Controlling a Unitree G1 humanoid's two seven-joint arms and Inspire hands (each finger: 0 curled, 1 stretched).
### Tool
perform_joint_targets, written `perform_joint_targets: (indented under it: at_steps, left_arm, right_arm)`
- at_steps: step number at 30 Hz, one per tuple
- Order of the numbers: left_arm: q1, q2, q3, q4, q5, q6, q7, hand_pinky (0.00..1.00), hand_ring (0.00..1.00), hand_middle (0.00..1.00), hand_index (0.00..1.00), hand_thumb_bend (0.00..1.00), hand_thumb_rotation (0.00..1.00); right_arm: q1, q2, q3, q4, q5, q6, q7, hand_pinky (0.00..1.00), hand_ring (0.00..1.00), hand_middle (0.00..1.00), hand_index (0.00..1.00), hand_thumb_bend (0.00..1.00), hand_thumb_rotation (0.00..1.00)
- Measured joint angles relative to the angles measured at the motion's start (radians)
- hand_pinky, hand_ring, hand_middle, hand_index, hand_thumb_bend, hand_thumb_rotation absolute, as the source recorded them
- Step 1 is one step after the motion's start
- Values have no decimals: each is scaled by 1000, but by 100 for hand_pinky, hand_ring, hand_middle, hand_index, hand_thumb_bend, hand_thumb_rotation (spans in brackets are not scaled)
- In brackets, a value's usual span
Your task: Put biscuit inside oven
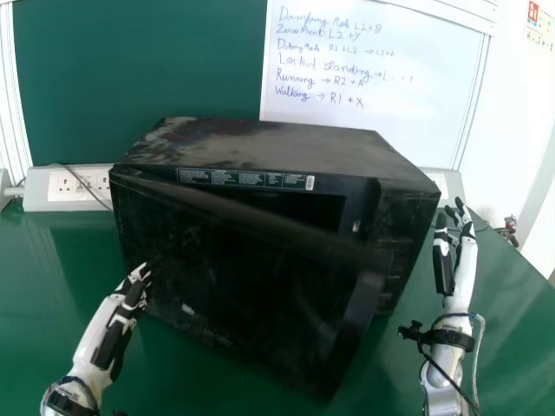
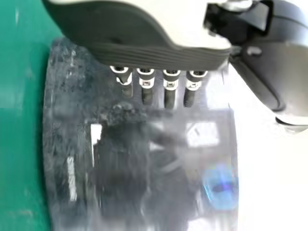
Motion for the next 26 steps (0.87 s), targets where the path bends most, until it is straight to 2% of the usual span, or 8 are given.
perform_joint_targets:
  at_steps: [2, 7, 9, 11, 18, 21, 25, 26]
  left_arm:
    - [-8, 0, -14, -4, 9, 6, 0, 94, 97, 97, 100, 90, 83]
    - [-49, -1, -38, 2, 10, 34, 0, 94, 97, 97, 100, 84, 84]
    - [-82, -3, -48, 24, 15, 34, 0, 93, 97, 97, 100, 84, 86]
    - [-114, -3, -54, 51, 24, 36, 4, 93, 96, 96, 100, 87, 86]
    - [-222, -9, -63, 194, 59, 23, 20, 94, 97, 96, 100, 87, 85]
    - [-248, -13, -66, 235, 74, 13, 30, 93, 97, 96, 100, 85, 84]
    - [-266, -19, -68, 261, 76, 6, 34, 94, 97, 96, 100, 86, 84]
    - [-270, -20, -69, 263, 76, 6, 35, 94, 97, 96, 100, 87, 84]
  right_arm:
    - [0, 0, 0, -5, 0, 6, 5, 73, 85, 90, 100, 66, 100]
    - [1, 0, 0, -10, -1, 16, 7, 60, 73, 81, 99, 68, 100]
    - [2, -1, 0, -10, -1, 17, 7, 63, 76, 81, 98, 67, 100]
    - [3, -1, 0, -10, -2, 17, 8, 61, 72, 77, 97, 68, 100]
    - [8, -1, 0, -31, -2, 35, 20, 67, 80, 83, 97, 70, 100]
    - [9, -1, 0, -47, -2, 45, 24, 57, 70, 76, 96, 72, 100]
    - [19, -1, 0, -69, -3, 62, 27, 70, 82, 85, 97, 71, 100]
    - [20, -1, 0, -74, -3, 67, 29, 62, 74, 80, 96, 71, 100]
